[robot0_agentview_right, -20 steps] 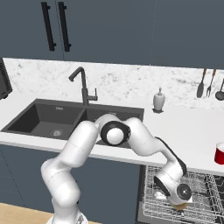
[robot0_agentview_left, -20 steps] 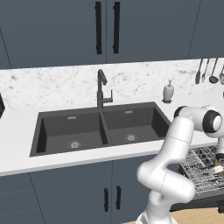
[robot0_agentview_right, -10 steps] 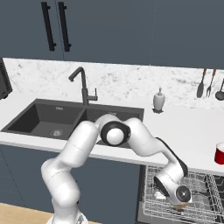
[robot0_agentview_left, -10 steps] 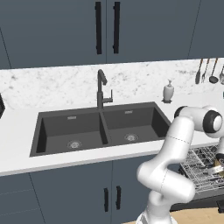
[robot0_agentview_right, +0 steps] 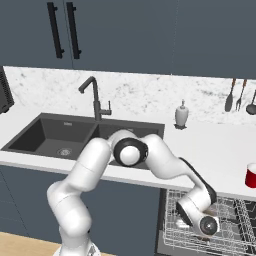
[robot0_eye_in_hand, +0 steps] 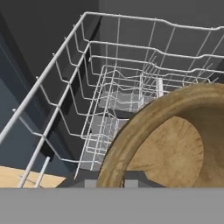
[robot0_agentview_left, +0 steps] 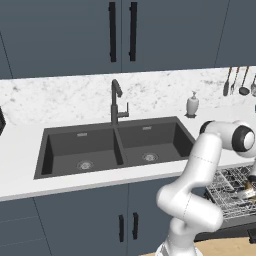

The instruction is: Pick up the cup and bowl from the counter, place them in the dishwasher, and close the dishwasher door.

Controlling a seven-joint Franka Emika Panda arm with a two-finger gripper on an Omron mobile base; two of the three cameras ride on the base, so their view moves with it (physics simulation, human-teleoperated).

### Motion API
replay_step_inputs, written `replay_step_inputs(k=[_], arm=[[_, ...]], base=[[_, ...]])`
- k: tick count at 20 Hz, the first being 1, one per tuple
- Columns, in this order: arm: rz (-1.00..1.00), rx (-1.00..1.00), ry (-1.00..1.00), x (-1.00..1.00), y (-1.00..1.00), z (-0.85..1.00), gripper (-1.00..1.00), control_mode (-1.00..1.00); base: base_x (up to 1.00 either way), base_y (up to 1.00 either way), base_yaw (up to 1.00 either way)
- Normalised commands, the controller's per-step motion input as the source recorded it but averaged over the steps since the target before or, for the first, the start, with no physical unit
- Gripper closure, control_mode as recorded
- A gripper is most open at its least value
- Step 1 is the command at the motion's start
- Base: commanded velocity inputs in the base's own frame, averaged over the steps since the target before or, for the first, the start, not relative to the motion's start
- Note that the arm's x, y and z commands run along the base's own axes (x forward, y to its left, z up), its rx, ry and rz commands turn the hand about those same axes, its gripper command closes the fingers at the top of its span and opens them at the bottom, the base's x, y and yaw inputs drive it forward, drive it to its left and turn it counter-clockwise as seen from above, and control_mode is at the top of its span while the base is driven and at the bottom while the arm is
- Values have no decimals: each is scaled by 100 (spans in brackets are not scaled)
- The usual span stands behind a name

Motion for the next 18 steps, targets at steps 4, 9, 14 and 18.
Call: replay_step_inputs(k=[4,9,14,18], arm=[[0,-2,-6,2,0,37,100,-100],[0,0,0,20,0,-8,100,-100],[0,0,2,23,0,-52,100,-100],[0,0,0,8,0,-49,100,-100]], base=[[0,0,0],[0,0,0],[0,0,0],[0,0,0]])
